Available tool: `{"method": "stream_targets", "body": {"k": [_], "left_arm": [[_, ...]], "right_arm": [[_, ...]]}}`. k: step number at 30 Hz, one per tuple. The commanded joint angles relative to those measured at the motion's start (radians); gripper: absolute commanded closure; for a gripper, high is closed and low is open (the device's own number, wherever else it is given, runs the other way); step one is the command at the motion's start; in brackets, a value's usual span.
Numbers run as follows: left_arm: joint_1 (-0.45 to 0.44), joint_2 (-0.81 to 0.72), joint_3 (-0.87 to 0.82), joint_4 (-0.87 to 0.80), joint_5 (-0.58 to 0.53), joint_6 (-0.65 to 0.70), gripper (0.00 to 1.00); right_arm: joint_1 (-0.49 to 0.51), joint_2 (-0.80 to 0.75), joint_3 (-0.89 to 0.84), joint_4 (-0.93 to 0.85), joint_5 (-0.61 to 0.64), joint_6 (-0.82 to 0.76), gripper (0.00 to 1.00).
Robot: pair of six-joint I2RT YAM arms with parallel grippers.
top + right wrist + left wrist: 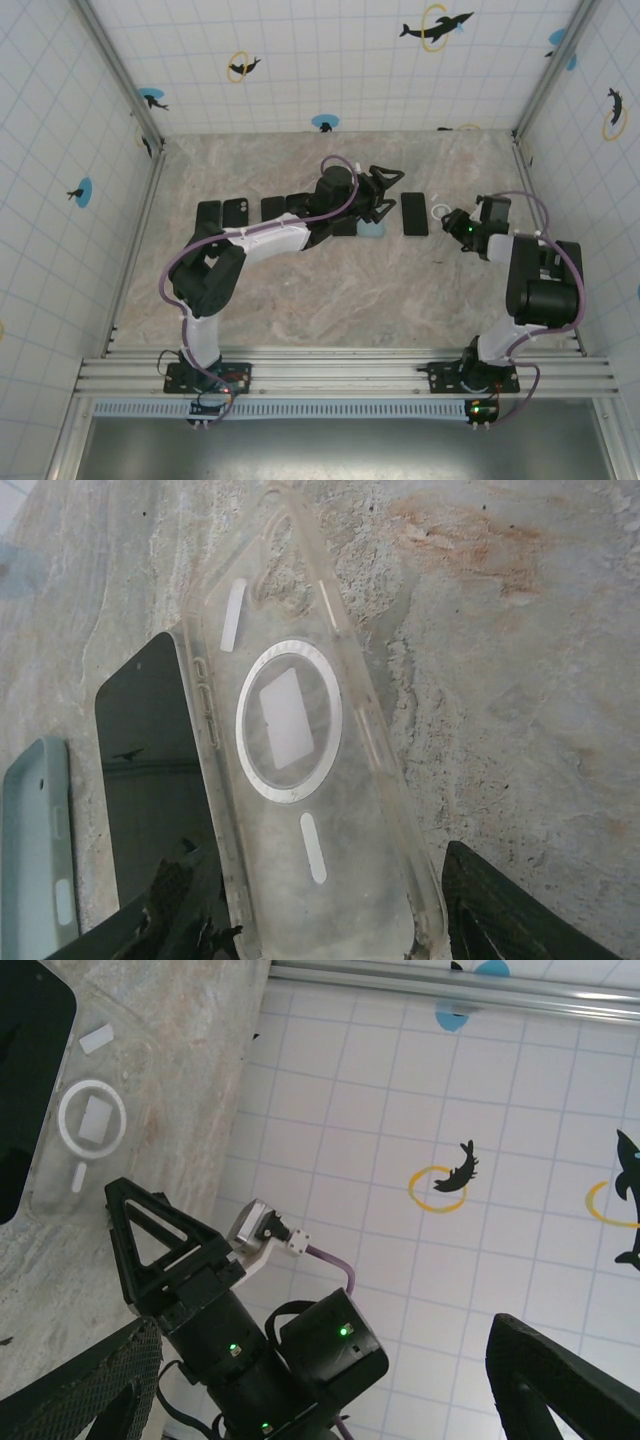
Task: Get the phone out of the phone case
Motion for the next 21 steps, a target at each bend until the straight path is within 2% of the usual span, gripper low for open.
{"method": "stream_targets", "body": {"k": [1,8,11,16,21], "left_arm": [[0.011,-0.007,-0.007,-0.003,0.013,0.021,0.14],[0.026,-0.039,-0.006,-0.094,0.019,0.107,0.13],[0.046,-0.07,0.022,-0.215,0.032,0.261,0.12],[0.105,-0.103,0.078,-0.481,0.059,0.548,0.04],[0.189,-0.184,-0.006,-0.546,0.075,0.793,0.03]], "right_arm": [[-0.004,-0.036,0.035,-0.074,0.029,-0.055,0.38],[-0.003,-0.073,0.084,-0.152,0.063,-0.116,0.3],[0.005,-0.108,0.12,-0.167,0.033,-0.161,0.25],[0.062,-0.163,0.196,-0.24,-0.055,-0.244,0.14],[0.119,-0.228,0.227,-0.265,-0.069,-0.333,0.03]]}}
